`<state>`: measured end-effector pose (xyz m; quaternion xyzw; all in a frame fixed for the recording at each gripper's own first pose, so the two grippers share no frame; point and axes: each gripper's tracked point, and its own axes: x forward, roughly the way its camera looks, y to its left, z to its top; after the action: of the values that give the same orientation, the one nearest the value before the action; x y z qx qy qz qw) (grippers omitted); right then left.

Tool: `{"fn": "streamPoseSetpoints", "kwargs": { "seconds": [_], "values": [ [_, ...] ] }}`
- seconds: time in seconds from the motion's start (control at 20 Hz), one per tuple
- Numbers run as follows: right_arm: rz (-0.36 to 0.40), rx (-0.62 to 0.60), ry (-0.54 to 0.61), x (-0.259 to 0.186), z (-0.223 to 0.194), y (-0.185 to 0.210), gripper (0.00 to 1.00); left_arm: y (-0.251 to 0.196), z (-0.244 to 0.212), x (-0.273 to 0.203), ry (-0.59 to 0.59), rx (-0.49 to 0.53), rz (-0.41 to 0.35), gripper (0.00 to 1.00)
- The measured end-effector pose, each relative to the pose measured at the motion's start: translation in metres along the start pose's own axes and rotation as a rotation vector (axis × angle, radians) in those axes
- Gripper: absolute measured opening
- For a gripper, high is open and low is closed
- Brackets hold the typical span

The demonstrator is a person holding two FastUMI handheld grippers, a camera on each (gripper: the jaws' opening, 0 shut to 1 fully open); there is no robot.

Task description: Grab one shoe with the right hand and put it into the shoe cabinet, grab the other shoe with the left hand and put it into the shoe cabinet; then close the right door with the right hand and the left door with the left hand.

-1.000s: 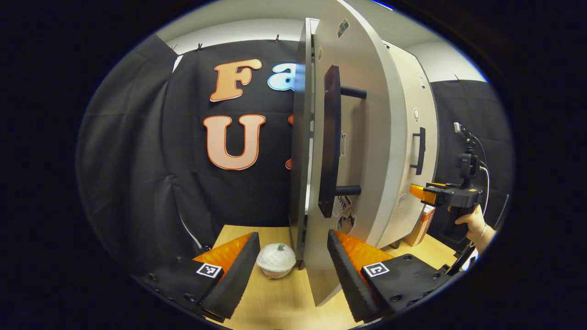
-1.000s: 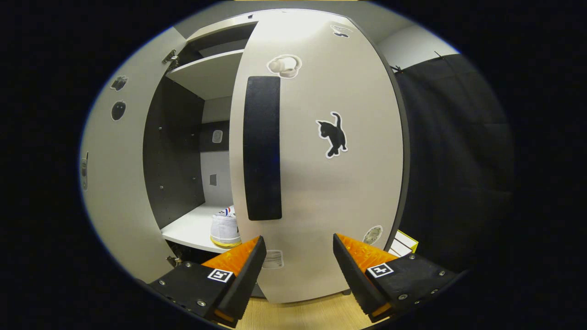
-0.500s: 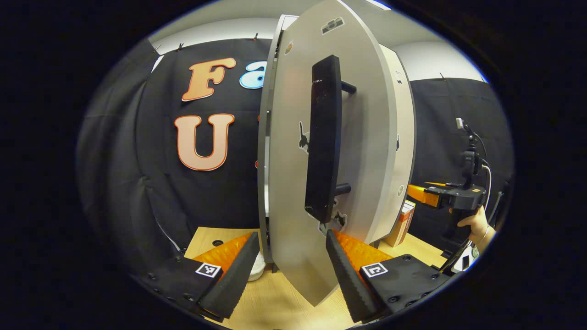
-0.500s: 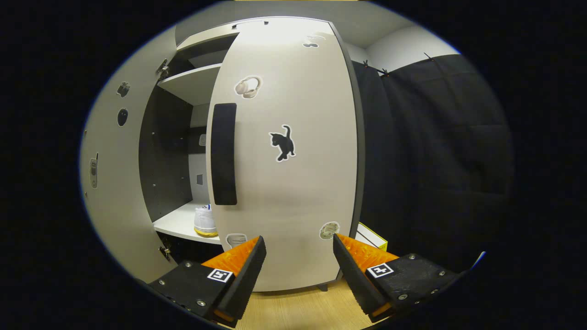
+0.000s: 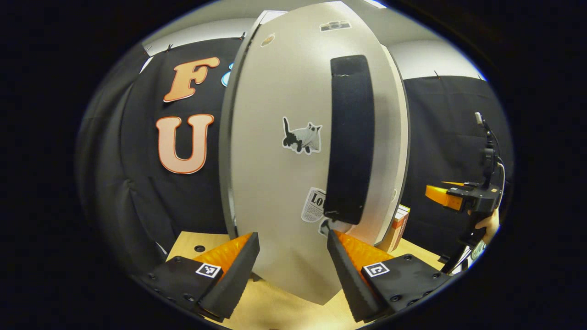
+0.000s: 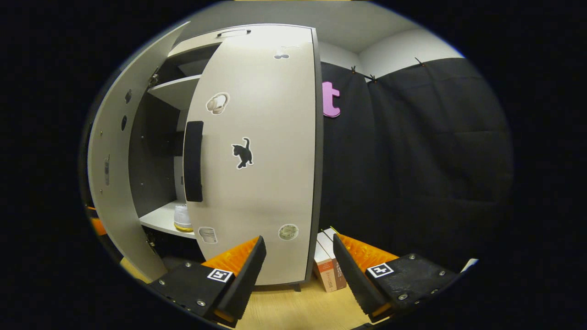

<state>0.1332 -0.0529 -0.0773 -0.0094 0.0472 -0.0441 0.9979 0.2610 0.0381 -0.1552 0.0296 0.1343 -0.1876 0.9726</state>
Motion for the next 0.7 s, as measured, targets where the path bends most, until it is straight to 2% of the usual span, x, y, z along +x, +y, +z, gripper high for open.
{"fn": "streamPoseSetpoints", "kwargs": {
  "seconds": [0.3, 0.7],
  "values": [
    [-0.069, -0.004, 0.007, -0.005, 0.0, -0.051, 0.91, -0.002, -0.008, 0.066, 0.022, -0.01, 0.059, 0.97],
    [-0.101, -0.005, 0.016, -0.002, -0.001, -0.081, 0.91, -0.001, -0.005, 0.082, -0.009, -0.009, 0.106, 0.97]
  ]
}}
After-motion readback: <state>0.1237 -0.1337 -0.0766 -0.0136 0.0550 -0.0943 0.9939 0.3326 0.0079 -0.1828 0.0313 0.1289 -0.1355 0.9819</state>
